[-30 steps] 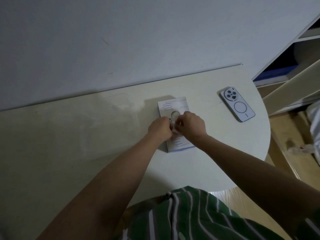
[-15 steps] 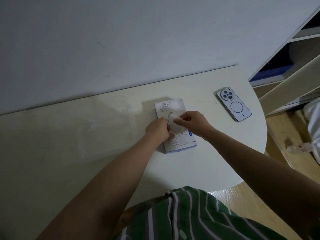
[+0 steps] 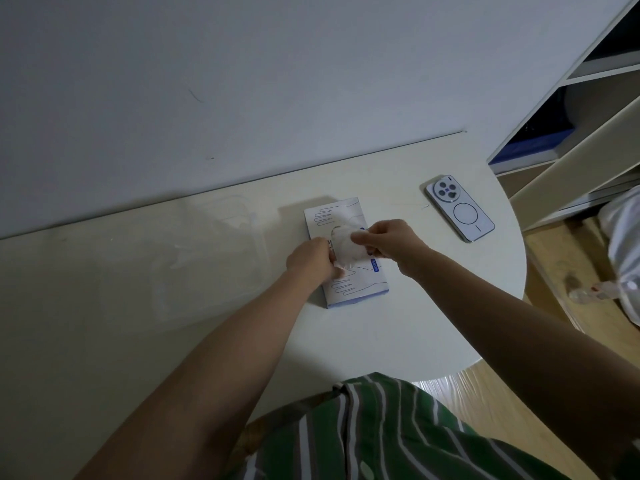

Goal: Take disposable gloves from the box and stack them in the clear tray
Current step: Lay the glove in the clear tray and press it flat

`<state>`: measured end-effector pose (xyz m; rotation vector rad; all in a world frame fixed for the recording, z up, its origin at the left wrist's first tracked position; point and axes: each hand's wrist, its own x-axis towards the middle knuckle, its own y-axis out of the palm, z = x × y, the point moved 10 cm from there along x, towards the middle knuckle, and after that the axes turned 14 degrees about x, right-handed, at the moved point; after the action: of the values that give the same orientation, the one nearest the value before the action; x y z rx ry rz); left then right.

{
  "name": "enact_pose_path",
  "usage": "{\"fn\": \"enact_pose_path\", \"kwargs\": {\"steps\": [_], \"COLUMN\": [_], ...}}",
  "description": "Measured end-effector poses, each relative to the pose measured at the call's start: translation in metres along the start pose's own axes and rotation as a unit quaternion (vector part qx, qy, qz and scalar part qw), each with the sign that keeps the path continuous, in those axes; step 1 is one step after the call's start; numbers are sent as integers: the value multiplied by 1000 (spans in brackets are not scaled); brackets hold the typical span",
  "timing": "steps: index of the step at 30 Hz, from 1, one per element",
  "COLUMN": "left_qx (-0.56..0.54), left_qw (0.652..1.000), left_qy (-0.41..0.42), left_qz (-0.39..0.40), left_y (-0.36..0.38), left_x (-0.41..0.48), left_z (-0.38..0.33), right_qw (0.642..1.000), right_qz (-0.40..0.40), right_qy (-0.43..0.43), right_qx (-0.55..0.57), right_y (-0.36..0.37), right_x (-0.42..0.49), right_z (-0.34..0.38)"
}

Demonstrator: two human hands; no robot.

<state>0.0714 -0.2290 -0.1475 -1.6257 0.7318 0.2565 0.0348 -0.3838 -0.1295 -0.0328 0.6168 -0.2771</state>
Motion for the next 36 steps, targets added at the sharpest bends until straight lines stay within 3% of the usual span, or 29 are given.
{"fn": "enact_pose_path", "kwargs": {"steps": [3, 6, 9, 11, 13, 16, 22, 26, 28, 32, 34, 36], "left_qx": [-2, 1, 6, 12, 18, 19, 25, 46, 52, -14, -49, -42], "left_qw": [1000, 1000, 1000, 1000, 1000, 1000, 1000, 999, 998, 1000, 993, 970], "left_qy": [5, 7, 8, 9, 12, 12, 11, 20, 23, 22, 15, 81], "left_qz": [-3, -9, -12, -11, -13, -15, -2, 4, 5, -16, -103, -224], "left_y": [0, 0, -1, -1, 0, -2, -4, -1, 0, -4, -21, -44], "left_x": [0, 0, 0, 1, 0, -1, -4, -6, -4, -6, -18, -36], "left_z": [-1, -1, -2, -2, -3, -4, -5, -9, -9, -1, 4, -7], "right_qw": [996, 986, 989, 995, 992, 964, 932, 890, 902, 975, 983, 985], "right_qz": [-13, 51, 114, 85, 60, 69, 102, 88, 89, 101, 91, 74], "right_qy": [-37, -6, 50, 30, -21, -80, -67, -65, -75, -107, -104, -105], "right_qx": [76, 161, 84, 48, 105, 244, 341, 443, 416, 168, 122, 117], "right_y": [-5, 1, 14, 11, 6, -2, -9, -15, -14, 1, 4, 4], "right_x": [0, -1, -6, -5, -4, -4, -9, -14, -17, -20, -19, -16], "right_z": [10, 7, -9, -9, 5, 31, 35, 45, 51, 44, 37, 36]}}
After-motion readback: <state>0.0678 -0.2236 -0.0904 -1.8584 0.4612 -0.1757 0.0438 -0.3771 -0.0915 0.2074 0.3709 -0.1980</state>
